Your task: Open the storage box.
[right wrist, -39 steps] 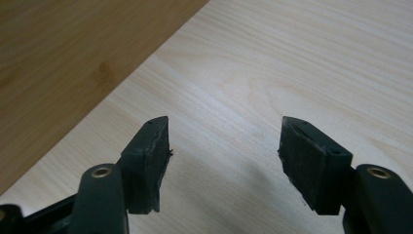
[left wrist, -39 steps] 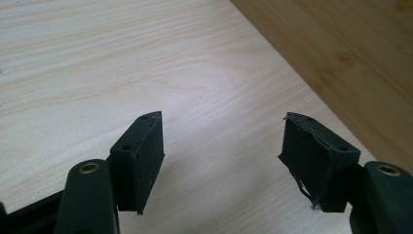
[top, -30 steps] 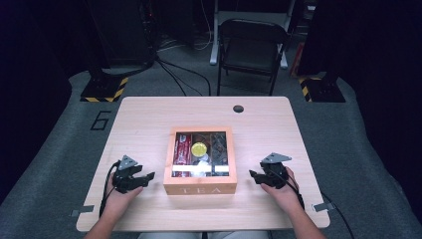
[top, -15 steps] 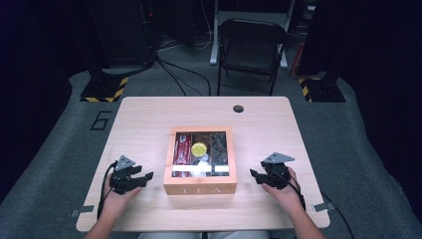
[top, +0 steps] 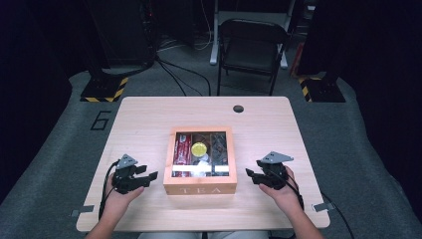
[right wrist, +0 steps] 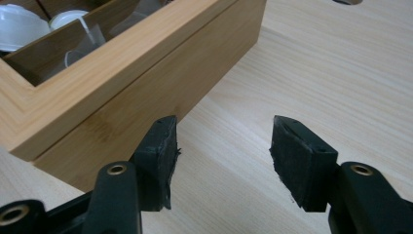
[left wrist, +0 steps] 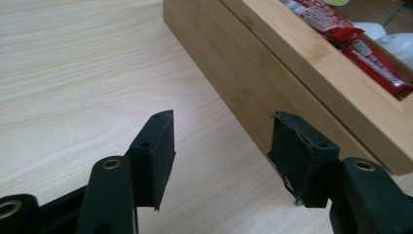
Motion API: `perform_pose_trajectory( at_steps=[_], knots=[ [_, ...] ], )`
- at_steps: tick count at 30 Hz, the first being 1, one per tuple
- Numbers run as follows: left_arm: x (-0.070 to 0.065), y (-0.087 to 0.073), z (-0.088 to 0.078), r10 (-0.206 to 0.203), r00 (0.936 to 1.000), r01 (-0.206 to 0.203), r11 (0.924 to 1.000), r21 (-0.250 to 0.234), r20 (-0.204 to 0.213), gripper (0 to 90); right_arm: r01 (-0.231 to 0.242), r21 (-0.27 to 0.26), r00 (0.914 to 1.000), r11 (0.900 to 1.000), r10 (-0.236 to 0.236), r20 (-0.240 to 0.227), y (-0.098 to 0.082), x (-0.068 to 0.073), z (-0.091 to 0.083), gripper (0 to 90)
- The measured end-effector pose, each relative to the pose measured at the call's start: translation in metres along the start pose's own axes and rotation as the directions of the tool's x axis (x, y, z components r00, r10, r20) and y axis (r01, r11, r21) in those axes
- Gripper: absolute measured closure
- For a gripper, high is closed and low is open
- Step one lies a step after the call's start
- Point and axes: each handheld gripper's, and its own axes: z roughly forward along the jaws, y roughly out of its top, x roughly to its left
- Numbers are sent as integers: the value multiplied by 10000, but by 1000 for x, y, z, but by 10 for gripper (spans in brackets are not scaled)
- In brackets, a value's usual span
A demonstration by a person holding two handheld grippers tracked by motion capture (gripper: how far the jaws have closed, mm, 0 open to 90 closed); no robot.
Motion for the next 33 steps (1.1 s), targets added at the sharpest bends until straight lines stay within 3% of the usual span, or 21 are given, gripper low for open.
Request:
perform_pose_trajectory(
  at_steps=[5,14,24,33],
  knots=[
    [-6,6,-5,170,9997,-171,9998,48,157,429,349,-37,9994,9994,-349,-53,8,9,-5,428],
    [-11,10,-11,218,9994,-220,9997,60,252,441,39,-118,9983,9999,-46,-574,15,15,-11,428],
    [-26,21,-19,558,9977,-557,9984,-39,386,441,159,-413,9955,9990,-196,-927,26,28,-24,427],
    [-40,19,-21,837,9928,-826,9964,-169,861,445,275,-550,9880,9981,-355,-1505,27,43,-26,412]
  ],
)
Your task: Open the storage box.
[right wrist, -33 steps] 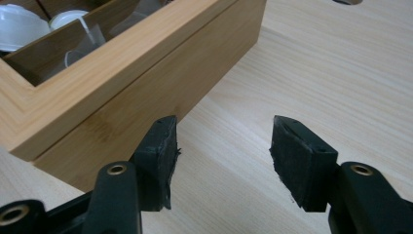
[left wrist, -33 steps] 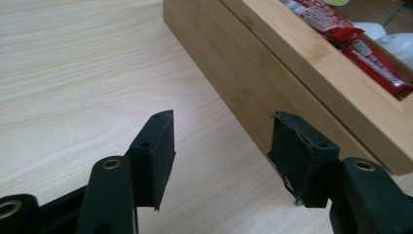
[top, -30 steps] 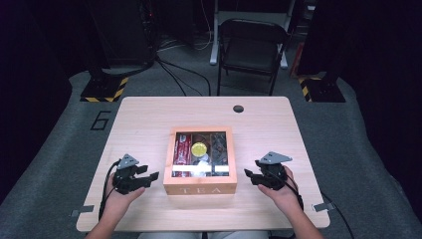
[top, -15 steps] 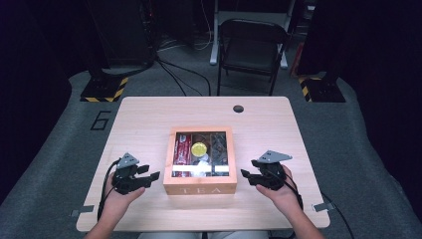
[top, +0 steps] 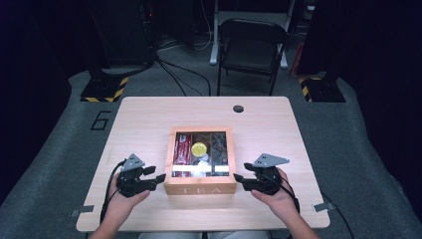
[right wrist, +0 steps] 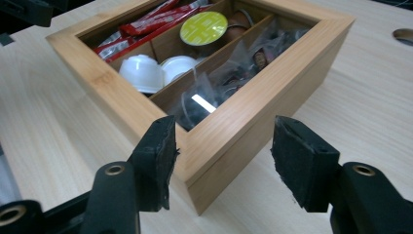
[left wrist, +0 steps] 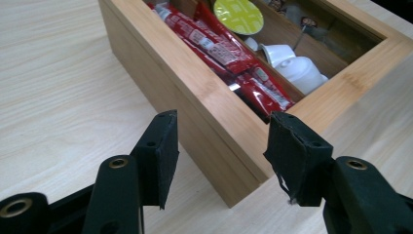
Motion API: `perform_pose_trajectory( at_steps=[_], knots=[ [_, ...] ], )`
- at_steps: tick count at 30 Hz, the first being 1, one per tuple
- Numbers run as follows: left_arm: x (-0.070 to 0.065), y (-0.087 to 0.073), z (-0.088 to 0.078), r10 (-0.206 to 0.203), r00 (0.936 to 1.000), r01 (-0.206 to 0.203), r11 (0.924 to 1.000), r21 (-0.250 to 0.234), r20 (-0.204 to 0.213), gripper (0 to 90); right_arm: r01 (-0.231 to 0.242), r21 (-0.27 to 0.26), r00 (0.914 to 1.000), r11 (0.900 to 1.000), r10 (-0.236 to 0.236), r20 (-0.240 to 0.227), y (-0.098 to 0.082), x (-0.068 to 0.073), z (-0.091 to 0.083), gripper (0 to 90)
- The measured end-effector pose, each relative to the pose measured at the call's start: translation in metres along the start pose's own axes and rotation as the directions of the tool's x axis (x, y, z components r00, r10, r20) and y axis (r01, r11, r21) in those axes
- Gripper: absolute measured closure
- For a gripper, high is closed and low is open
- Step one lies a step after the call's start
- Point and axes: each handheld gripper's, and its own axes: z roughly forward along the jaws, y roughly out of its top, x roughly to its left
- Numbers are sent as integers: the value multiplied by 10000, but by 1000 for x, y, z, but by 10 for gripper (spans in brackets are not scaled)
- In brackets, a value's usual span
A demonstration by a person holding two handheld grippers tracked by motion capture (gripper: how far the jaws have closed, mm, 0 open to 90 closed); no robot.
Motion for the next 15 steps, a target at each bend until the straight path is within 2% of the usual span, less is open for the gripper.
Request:
perform_pose_trajectory(
  at_steps=[6,13,15],
  knots=[
    [-8,-8,4,341,9994,-341,9994,62,35,405,157,292,9998,9994,-152,-159,-9,7,9,386],
    [-11,-15,9,322,9993,-323,9995,36,167,401,266,483,9996,9985,-261,-117,-20,10,17,383],
    [-12,-17,9,379,9991,-380,9993,45,191,402,263,469,9994,9986,-252,-238,-22,10,20,386]
  ],
)
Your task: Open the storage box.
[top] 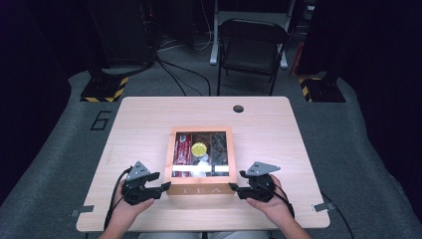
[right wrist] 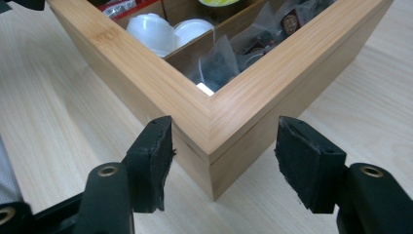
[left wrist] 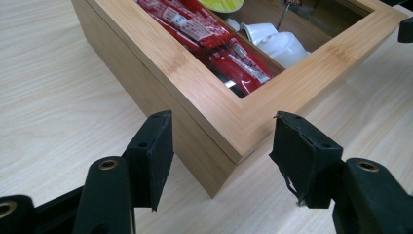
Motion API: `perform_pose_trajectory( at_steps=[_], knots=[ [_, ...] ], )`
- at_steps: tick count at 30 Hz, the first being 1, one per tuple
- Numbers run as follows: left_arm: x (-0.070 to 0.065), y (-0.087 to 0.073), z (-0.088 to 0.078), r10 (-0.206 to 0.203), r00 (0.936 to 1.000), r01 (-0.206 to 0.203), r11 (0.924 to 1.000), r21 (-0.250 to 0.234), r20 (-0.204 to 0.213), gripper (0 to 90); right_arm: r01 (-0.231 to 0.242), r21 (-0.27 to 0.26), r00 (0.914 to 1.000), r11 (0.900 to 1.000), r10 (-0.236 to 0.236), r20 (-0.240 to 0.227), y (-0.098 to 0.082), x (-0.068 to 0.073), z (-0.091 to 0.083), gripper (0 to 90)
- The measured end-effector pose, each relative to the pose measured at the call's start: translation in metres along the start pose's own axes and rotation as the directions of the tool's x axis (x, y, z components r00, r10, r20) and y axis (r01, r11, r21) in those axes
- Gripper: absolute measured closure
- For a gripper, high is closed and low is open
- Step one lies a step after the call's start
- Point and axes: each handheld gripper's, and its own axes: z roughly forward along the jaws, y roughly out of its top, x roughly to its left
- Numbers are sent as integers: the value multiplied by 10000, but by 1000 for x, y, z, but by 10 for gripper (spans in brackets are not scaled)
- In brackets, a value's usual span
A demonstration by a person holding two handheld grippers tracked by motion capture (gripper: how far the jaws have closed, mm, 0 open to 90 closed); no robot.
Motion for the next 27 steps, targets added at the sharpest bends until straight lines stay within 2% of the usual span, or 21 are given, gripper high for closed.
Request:
perform_pose_trajectory(
  at_steps=[7,10,11,12,13,15,22,27],
  knots=[
    [-3,-6,3,181,9996,-183,9998,91,221,413,284,157,9995,9995,-282,-115,-4,5,6,406],
    [-5,-8,7,247,9993,-253,9995,205,296,448,390,207,9992,9990,-389,-53,-5,6,7,430],
    [-7,-10,9,347,9991,-355,9989,314,244,454,517,192,9985,9985,-520,145,-5,7,7,453],
    [-7,-10,9,347,9991,-355,9989,314,244,460,517,192,9985,9985,-520,145,-5,7,7,453],
    [-9,-11,11,485,9988,-484,9983,311,-11,465,524,150,9986,9985,-525,101,-6,6,7,460],
    [-9,-11,11,505,9987,-503,9982,337,-49,478,461,205,9989,9987,-462,69,-7,6,7,486],
    [-8,-12,11,316,9995,-316,9992,249,8,494,500,89,9987,9987,-502,118,-8,7,8,485],
    [-8,-12,11,358,9994,-357,9990,270,-22,494,500,77,9987,9987,-501,128,-8,7,8,486]
  ],
)
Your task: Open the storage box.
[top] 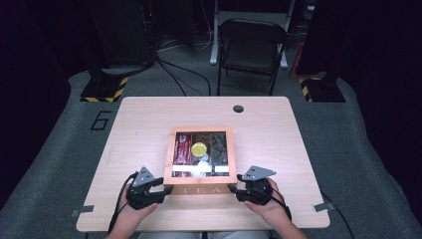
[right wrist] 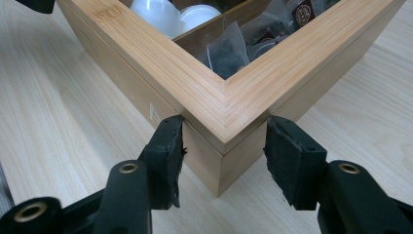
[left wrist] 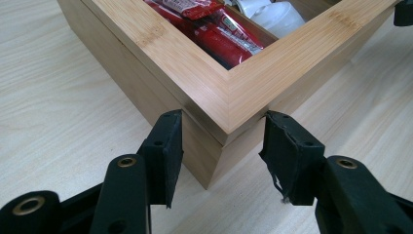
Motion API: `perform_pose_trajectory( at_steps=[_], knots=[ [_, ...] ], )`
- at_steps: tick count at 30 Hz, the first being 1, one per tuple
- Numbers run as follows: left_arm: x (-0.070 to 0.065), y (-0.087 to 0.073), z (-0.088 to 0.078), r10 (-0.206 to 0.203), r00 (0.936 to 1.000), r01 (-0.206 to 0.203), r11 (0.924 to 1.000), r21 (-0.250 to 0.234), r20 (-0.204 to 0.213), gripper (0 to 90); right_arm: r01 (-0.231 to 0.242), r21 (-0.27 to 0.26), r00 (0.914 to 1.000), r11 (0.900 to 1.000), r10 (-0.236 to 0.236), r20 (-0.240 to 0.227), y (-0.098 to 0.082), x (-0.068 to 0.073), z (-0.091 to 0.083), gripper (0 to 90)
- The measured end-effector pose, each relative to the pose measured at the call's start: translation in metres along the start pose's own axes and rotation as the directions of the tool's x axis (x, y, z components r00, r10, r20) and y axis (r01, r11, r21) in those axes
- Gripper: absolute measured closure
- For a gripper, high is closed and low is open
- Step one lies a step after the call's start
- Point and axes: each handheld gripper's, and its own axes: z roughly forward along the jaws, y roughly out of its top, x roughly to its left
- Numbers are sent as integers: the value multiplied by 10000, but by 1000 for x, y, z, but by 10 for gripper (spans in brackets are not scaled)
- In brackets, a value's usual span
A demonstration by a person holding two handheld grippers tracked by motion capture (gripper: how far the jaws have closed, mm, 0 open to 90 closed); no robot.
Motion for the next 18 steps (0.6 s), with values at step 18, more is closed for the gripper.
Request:
perform_pose_trajectory(
  at_steps=[18],
  knots=[
    [-3,6,2,72,9997,-78,9997,-249,-234,459,-282,-153,9996,9995,282,4,5,0,0,480]
  ],
)
